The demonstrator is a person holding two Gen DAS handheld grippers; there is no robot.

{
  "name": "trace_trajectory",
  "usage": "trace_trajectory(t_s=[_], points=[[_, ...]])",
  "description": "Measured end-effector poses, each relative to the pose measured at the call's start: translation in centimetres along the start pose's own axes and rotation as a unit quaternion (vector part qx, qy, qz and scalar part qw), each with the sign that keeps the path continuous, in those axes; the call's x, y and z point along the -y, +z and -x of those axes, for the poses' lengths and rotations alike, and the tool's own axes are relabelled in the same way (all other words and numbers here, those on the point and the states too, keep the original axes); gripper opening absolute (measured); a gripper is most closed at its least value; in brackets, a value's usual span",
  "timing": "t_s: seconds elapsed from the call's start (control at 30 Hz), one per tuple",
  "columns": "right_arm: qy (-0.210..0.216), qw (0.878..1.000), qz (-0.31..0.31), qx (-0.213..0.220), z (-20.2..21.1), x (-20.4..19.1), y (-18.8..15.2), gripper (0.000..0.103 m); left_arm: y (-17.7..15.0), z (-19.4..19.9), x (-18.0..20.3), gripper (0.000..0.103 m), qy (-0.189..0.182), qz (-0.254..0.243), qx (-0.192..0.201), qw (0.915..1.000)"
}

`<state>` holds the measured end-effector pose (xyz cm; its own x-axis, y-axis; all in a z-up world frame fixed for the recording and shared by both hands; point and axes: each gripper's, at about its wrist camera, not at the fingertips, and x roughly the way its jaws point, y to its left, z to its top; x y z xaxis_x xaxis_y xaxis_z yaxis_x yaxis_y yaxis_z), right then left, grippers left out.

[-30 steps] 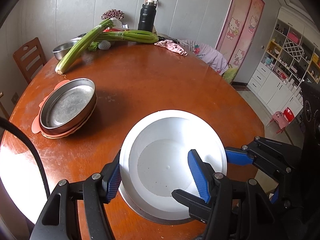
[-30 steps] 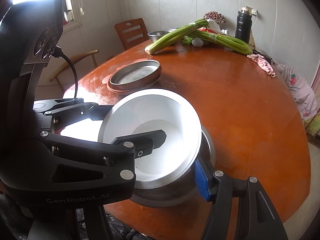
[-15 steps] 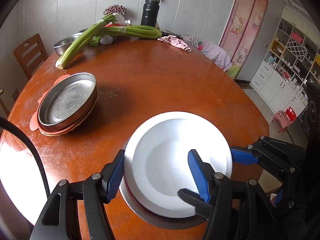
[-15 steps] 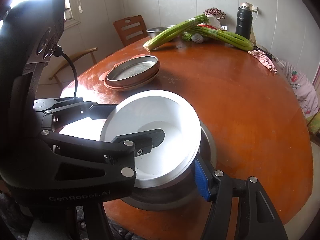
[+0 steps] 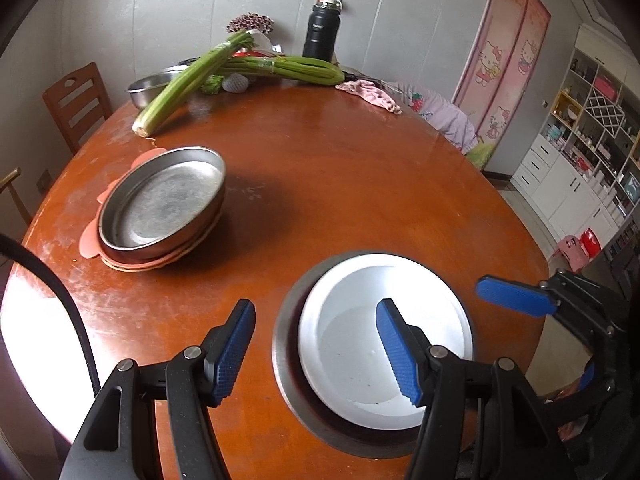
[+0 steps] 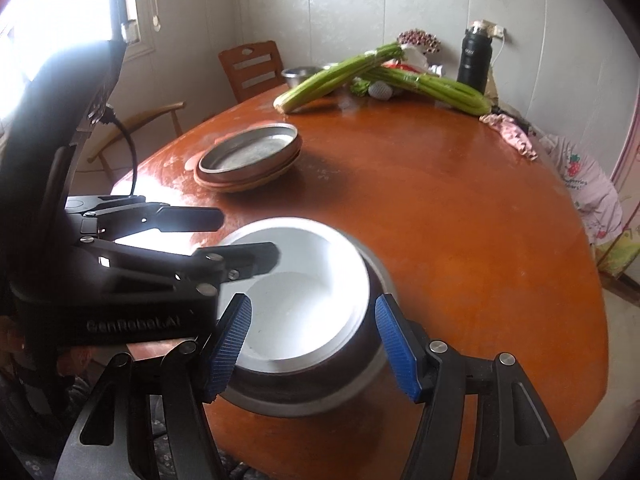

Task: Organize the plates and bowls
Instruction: 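Lower the paper bowl into the first one and open the right tool, then close the right tool on the steel bowl rim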

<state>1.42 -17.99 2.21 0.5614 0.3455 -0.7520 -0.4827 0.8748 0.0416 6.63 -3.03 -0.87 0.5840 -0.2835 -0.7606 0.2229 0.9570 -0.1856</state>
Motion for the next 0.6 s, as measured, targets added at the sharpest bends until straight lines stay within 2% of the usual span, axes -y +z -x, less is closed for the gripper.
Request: trace_trajectory(t_s=[0.2,0.33,0.6], points=[[-0.012,0.999,-0.046,-0.007,-0.3,2.2,-0.1,0.067,-0.1,-0.2,-1.2,0.063,-0.008,0.018,-0.004,0.9998],[-0.009,0.997,-0.075,-0.028,-1.3,3.4,-0.4,0.067,-0.6,-1.3,-1.6,0.063,-0.018,0.028,-0.027,0.9991],[0.033,0.992,-0.11,-0.058,-2.9,4.2,-1.3,0.068,-1.9,-3.1,-2.1,0.065,-0.033,0.04,-0.054,0.9972]])
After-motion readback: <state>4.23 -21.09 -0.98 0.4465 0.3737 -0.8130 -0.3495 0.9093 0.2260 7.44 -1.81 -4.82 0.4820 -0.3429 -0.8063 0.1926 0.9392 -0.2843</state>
